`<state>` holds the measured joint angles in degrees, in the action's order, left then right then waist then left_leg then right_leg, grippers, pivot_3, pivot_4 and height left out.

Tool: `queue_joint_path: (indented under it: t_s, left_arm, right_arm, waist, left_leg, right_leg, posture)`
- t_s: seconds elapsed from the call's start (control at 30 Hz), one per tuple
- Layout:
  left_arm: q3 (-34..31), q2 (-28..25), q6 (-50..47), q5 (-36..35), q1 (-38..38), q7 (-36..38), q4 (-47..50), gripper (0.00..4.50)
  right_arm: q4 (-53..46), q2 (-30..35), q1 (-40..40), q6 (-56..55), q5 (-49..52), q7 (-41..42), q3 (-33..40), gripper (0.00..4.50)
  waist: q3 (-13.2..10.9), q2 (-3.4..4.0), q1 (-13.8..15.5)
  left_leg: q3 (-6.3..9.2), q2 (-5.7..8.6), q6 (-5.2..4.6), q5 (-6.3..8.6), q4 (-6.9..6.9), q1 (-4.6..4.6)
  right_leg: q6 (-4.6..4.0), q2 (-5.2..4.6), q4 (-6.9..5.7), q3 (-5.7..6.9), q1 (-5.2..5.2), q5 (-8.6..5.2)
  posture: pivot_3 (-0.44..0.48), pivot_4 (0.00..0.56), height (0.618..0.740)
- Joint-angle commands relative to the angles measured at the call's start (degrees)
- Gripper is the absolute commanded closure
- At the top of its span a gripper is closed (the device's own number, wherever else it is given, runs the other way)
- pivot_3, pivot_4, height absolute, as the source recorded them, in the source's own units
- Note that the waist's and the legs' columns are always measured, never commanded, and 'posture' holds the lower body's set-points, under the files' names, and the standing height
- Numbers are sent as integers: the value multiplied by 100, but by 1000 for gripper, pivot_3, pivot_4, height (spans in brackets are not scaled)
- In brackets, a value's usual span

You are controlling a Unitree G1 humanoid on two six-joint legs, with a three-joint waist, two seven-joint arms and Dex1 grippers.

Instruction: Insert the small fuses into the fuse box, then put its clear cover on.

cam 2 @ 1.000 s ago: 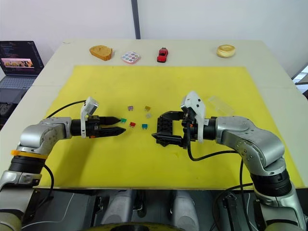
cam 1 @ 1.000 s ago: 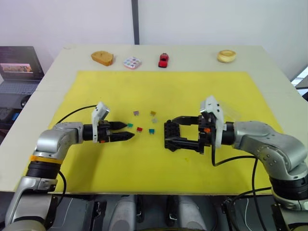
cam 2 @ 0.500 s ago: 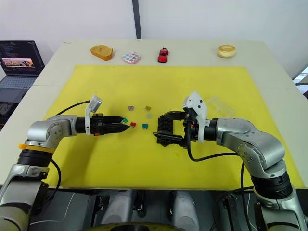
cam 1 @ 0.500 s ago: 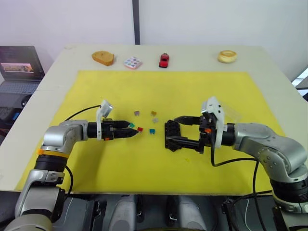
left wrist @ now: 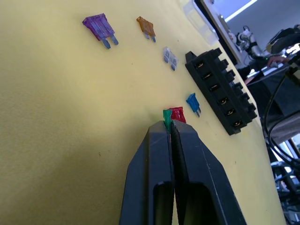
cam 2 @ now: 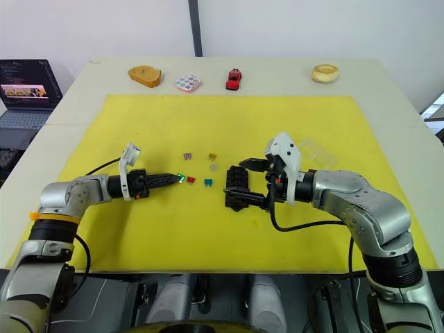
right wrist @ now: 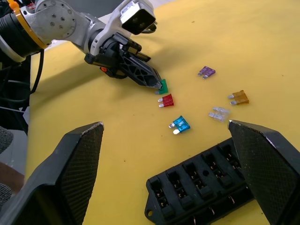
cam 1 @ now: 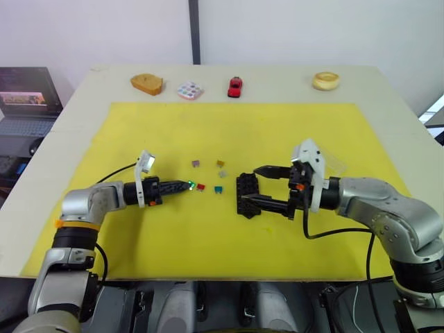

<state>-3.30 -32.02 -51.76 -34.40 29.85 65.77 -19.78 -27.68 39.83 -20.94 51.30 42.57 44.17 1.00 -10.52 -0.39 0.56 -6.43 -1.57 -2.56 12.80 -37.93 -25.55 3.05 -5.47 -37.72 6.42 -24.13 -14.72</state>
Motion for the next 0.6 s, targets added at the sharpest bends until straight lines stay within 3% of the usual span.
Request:
queue_joint_path:
  t_s: [0.03, 0.17, 0.33, 0.43, 0.6]
  left_arm:
    - [-238, 52, -137, -166, -245, -142, 82, 4489]
    - [-716, -54, -415, -585, -370, -284, 484, 4489]
    - [-1624, -381, -1188, -1594, -297, -646, 1669, 4489]
    - [-1958, -507, -1480, -2218, 84, -967, 2457, 4489]
    - [-1951, -584, -1498, -2793, 737, -1292, 3157, 4489]
  right_arm:
    - [-19, 52, -120, 16, 31, -113, 191, 0]
    - [113, -25, -506, 839, 263, -709, 271, 0]
    - [853, -678, -1800, 2053, 2145, -1265, 1072, 0]
    - [1217, -1126, -2578, 2117, 2087, -1758, 965, 0]
    - [1741, -1476, -3548, 2258, 2314, -1603, 814, 0]
  waist:
    - [0, 0, -12]
    - [0, 0, -75]
    - [-4, -4, -160]
    - [-4, -4, -134]
    - [-4, -4, -119]
  left_leg:
    - [0, -1, 0, 0, 1, 0]
    - [0, -3, 2, 0, 4, -1]
    - [4, -3, 16, -10, 22, -13]
    - [5, -2, 26, -17, 30, -13]
    - [3, 15, 48, -32, 29, -16]
  right_leg:
    - [-1, 0, 1, 0, -1, 0]
    - [-4, -1, 2, -2, -6, -2]
    - [0, 0, 2, -1, -25, 1]
    - [-1, 0, 1, 0, -28, 2]
    - [2, -7, 11, 2, -18, 4]
  posture:
    - [0, 150, 740]
    - [0, 150, 740]
    - [0, 150, 740]
    - [0, 150, 740]
    - [0, 150, 740]
